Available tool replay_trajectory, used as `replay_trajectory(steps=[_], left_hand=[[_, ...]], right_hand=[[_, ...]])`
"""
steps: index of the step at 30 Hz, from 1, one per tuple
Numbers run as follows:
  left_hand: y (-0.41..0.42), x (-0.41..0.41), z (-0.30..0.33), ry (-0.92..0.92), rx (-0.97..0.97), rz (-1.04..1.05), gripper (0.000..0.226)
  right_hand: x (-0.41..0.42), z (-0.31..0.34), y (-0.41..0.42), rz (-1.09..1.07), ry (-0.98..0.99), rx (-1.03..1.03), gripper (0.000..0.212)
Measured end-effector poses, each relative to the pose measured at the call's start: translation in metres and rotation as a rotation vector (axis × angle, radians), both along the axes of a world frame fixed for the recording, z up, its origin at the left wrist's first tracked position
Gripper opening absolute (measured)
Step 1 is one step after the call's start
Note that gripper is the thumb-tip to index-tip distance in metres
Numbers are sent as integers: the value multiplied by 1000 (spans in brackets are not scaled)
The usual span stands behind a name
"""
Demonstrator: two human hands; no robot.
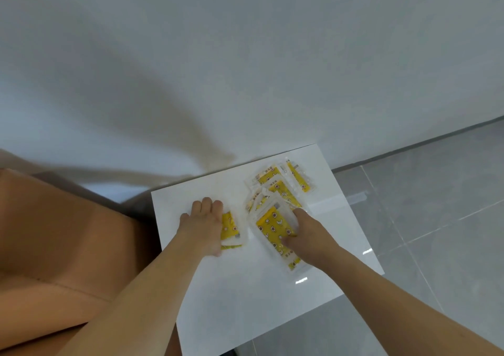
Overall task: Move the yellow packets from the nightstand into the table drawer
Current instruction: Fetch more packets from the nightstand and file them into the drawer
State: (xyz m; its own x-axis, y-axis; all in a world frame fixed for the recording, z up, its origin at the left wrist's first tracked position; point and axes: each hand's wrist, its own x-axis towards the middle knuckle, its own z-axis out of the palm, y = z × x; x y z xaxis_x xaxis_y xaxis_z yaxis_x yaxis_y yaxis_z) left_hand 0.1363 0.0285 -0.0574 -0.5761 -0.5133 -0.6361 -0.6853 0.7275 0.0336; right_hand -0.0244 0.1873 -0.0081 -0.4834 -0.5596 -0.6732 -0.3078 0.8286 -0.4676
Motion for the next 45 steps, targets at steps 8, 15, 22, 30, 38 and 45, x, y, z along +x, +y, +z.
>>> replay_trajectory(steps=[8, 15, 22, 30, 38, 45], left_hand=[[5, 1, -6, -41, -75, -43, 91], [21, 16, 6, 118, 236, 292, 51], [40, 14, 154, 642, 764, 846, 24], [116, -20, 399, 1058, 920, 913, 18], [250, -31, 515, 1174, 989, 726, 29], [400, -31, 558, 1215, 959, 619, 22]], right_hand=[[-3, 6, 11, -381, -218, -134, 40], [6, 28, 13, -522, -279, -250, 37], [9, 158, 33, -679, -316, -407, 34], [31, 367, 150, -920, -383, -758, 43], [58, 470, 297, -1060, -301, -1045, 48], [71, 502, 453, -1171, -259, -1149, 39]])
